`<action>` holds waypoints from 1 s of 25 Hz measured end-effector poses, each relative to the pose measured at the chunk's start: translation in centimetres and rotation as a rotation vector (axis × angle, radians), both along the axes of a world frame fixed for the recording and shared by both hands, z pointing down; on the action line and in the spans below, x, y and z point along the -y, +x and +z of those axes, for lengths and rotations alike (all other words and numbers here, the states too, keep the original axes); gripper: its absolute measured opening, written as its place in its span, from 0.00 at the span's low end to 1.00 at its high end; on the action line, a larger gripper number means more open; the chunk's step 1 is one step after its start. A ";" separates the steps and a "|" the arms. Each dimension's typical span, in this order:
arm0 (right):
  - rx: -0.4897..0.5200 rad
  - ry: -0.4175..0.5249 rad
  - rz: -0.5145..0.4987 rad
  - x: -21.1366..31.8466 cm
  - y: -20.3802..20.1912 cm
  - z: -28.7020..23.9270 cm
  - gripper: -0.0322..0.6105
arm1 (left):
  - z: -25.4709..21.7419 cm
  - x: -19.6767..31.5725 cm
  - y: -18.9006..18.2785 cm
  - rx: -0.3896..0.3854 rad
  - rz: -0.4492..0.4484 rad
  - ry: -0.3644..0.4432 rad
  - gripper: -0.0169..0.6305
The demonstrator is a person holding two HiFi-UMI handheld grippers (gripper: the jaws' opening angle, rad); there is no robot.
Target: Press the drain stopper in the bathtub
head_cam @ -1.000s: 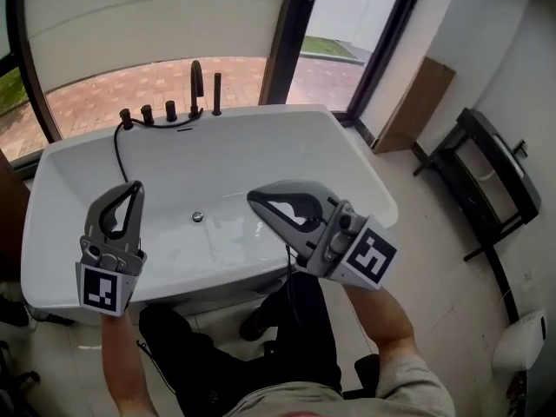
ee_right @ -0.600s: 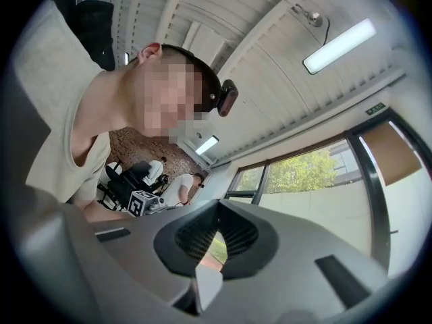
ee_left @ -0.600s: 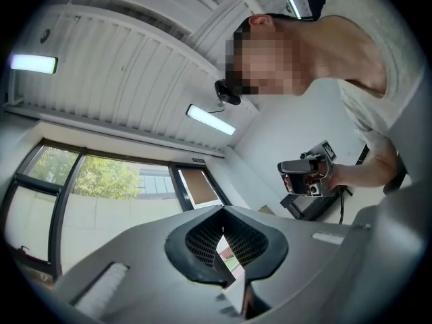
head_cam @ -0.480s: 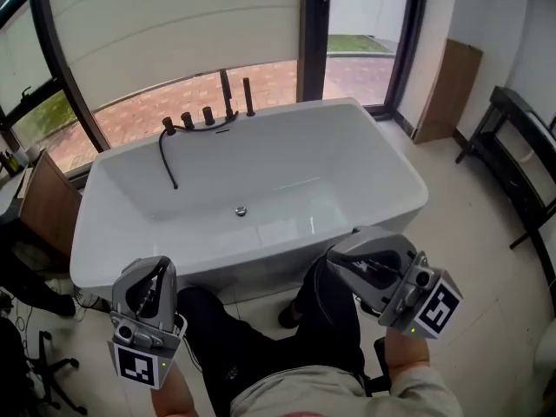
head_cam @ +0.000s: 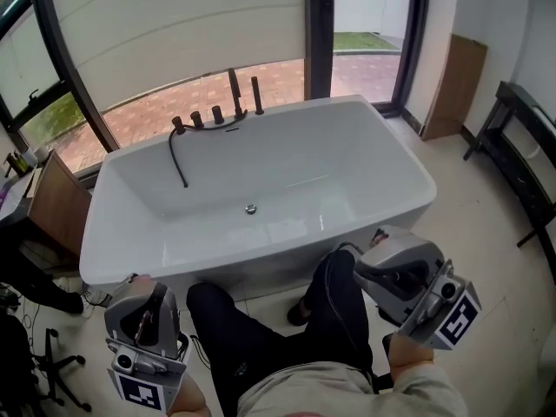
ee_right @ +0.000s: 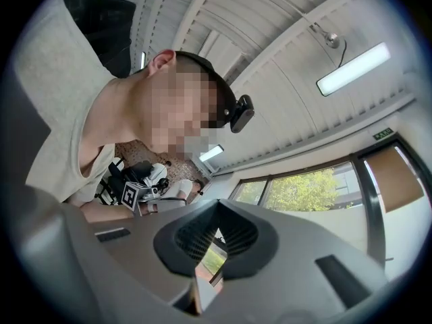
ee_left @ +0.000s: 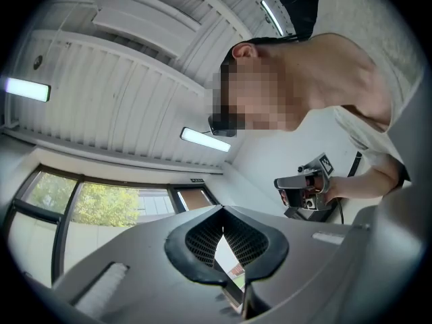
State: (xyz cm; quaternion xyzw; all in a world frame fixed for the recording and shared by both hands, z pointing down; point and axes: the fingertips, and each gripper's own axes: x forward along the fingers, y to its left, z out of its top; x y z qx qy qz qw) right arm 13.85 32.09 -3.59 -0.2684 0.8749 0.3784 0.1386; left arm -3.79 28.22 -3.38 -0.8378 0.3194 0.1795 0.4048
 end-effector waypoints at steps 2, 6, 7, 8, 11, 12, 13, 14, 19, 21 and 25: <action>0.000 -0.010 0.002 0.4 0.0 0.4 0.05 | 0.4 0.0 0.2 0.013 0.021 -0.007 0.04; -0.006 -0.038 0.027 1.8 0.2 1.3 0.05 | 1.9 1.0 0.8 0.060 0.012 -0.035 0.04; -0.004 -0.044 0.029 1.9 0.3 1.4 0.05 | 1.9 1.2 0.8 0.057 0.019 -0.044 0.04; -0.006 -0.049 0.029 2.1 0.2 1.5 0.05 | 1.9 1.3 0.9 0.053 0.028 -0.051 0.04; -0.033 -0.062 0.031 2.5 -0.2 2.2 0.05 | 2.1 1.5 1.0 0.052 0.041 -0.061 0.04; -0.039 -0.070 0.030 2.7 -0.4 2.5 0.05 | 2.3 1.6 1.0 0.055 0.041 -0.064 0.04; -0.045 -0.078 0.029 2.9 -0.5 2.7 0.05 | 2.5 1.7 1.1 0.059 0.041 -0.069 0.04; -0.050 -0.087 0.028 3.1 -0.6 3.0 0.05 | 2.6 1.9 1.1 0.061 0.040 -0.073 0.04; -0.076 -0.115 0.028 3.9 -1.0 4.0 0.05 | 3.1 2.3 1.2 0.063 0.042 -0.087 0.04; -0.083 -0.124 0.030 4.2 -0.9 4.4 0.05 | 3.4 2.6 1.3 0.067 0.040 -0.094 0.04; -0.095 -0.144 0.037 5.0 -1.1 5.0 0.05 | 3.9 3.4 1.3 0.069 0.036 -0.114 0.04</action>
